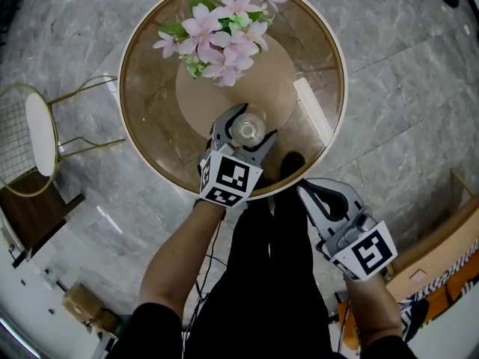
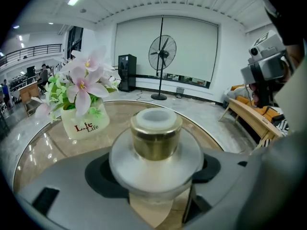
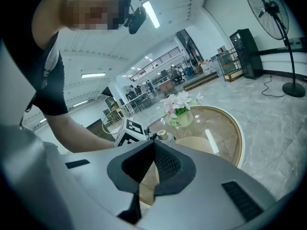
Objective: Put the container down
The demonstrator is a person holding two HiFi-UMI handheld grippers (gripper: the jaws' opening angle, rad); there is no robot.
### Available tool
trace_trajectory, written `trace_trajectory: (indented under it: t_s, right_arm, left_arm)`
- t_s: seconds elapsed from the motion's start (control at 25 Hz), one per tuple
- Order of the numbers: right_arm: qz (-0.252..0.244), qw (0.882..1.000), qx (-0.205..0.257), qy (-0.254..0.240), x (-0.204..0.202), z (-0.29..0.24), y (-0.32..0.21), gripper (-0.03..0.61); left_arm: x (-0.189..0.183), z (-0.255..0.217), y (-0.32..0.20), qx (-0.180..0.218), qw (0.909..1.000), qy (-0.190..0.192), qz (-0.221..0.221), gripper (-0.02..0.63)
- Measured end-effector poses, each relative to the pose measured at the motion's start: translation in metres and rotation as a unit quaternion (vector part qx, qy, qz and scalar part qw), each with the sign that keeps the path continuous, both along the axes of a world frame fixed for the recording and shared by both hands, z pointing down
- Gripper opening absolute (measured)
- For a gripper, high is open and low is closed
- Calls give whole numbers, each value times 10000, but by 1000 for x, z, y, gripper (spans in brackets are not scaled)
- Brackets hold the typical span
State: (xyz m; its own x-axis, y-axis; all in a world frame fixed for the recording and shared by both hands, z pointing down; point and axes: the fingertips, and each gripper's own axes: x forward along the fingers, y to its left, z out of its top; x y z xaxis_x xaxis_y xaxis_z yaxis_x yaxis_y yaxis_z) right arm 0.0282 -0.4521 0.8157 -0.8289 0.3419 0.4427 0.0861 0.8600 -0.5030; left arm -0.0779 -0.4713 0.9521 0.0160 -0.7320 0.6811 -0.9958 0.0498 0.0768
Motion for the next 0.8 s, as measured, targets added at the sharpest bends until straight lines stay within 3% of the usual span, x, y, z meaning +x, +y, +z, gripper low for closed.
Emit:
trace_trajectory:
  t_s: [0.8]
  right_arm:
    - [281,9996,0,-72,15,-4,8,15]
  left_arm:
    - [6,12,2,-96,9995,-123,259,347]
